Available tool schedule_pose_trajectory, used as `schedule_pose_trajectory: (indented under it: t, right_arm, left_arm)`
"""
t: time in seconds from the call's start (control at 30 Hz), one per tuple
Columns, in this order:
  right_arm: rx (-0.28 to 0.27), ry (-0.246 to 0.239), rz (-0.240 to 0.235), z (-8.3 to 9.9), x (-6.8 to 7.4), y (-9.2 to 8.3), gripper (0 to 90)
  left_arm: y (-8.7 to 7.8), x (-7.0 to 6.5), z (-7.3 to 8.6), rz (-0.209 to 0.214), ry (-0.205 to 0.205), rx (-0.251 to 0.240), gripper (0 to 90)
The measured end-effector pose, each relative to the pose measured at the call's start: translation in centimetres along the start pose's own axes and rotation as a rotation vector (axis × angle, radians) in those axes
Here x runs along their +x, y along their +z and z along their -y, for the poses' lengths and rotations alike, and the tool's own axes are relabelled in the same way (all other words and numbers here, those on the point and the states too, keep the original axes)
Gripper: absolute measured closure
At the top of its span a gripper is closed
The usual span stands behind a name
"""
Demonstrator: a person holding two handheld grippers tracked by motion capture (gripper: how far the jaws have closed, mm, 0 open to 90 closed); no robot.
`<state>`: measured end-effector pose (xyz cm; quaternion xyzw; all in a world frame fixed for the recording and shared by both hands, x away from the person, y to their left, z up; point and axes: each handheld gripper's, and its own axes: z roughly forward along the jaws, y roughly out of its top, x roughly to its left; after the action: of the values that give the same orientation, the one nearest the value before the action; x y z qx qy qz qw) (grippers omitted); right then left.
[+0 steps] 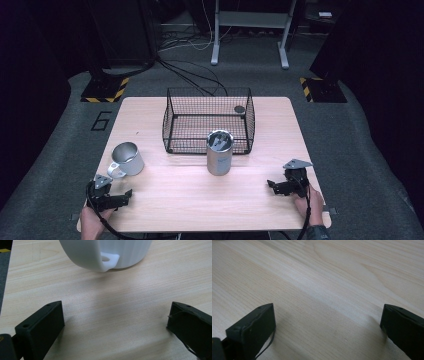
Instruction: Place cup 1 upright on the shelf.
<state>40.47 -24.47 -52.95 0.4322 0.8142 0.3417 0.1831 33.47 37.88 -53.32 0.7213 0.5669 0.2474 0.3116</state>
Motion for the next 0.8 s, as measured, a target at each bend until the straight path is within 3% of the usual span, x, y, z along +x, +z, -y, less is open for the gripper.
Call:
schedule_pose_trajectory:
  t: [0.37,0.6,0.8]
  right_arm:
    - [0.006,-0.046,-0.046,-0.44,-0.67,0.41,0.0]
    - [0.003,-0.048,-0.047,-0.48,-0.69,0.46,0.0]
    - [0.003,-0.045,-0.048,-0.5,-0.67,0.48,0.0]
  left_arm:
    - [-0.02,-0.14,0.0,-0.006,-0.009,0.002,0.5]
    - [-0.14,-0.07,0.01,0.022,-0.01,-0.001,0.2]
    - [-0.76,0.26,-0.09,0.045,-0.039,-0.044,0.2]
